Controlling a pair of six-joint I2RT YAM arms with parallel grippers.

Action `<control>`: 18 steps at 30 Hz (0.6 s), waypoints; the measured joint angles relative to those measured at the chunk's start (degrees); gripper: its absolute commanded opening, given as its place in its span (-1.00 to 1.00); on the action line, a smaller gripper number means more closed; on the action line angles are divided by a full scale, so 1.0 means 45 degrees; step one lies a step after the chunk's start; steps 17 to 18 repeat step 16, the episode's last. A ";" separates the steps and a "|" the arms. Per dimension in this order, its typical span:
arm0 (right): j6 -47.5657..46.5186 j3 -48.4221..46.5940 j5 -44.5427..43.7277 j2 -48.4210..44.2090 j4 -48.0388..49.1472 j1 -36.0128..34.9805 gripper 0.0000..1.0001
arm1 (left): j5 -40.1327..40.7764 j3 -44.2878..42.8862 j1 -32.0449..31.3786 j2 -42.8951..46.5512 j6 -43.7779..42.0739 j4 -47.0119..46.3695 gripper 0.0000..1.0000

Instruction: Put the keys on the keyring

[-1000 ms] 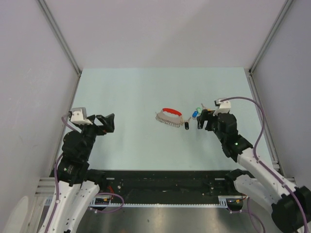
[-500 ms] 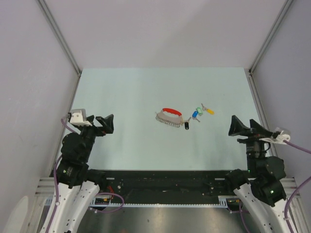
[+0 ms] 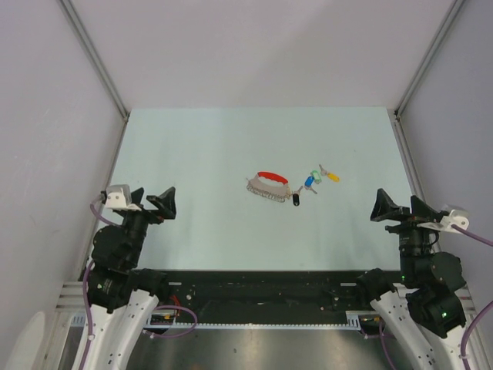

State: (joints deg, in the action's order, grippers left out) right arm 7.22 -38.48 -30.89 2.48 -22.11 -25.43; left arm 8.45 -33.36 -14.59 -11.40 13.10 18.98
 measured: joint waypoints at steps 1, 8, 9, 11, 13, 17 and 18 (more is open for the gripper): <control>-0.0024 0.0005 0.0034 0.0000 -0.0049 0.0010 0.99 | 0.0029 0.0005 0.0005 0.0053 -0.0015 -0.0005 1.00; -0.0068 0.0005 0.0374 -0.0024 -0.0010 0.0214 0.99 | 0.0107 0.0015 0.0000 0.0151 -0.0024 -0.0005 1.00; -0.0073 0.0005 0.0461 -0.0024 -0.0015 0.0243 0.99 | 0.0107 0.0015 0.0000 0.0151 -0.0024 -0.0005 1.00; -0.0087 0.0005 0.0602 -0.0019 -0.0015 0.0321 1.00 | 0.0107 0.0044 0.0000 0.0151 -0.0024 -0.0019 1.00; -0.0092 0.0005 0.0699 -0.0024 -0.0024 0.0442 1.00 | 0.0107 0.0087 0.0000 0.0155 -0.0029 -0.0049 1.00; -0.0092 0.0005 0.0753 -0.0024 -0.0034 0.0583 0.99 | 0.0107 0.0126 0.0000 0.0175 -0.0034 -0.0087 1.00; -0.0092 0.0005 0.0753 -0.0024 -0.0034 0.0583 0.99 | 0.0107 0.0126 0.0000 0.0175 -0.0034 -0.0087 1.00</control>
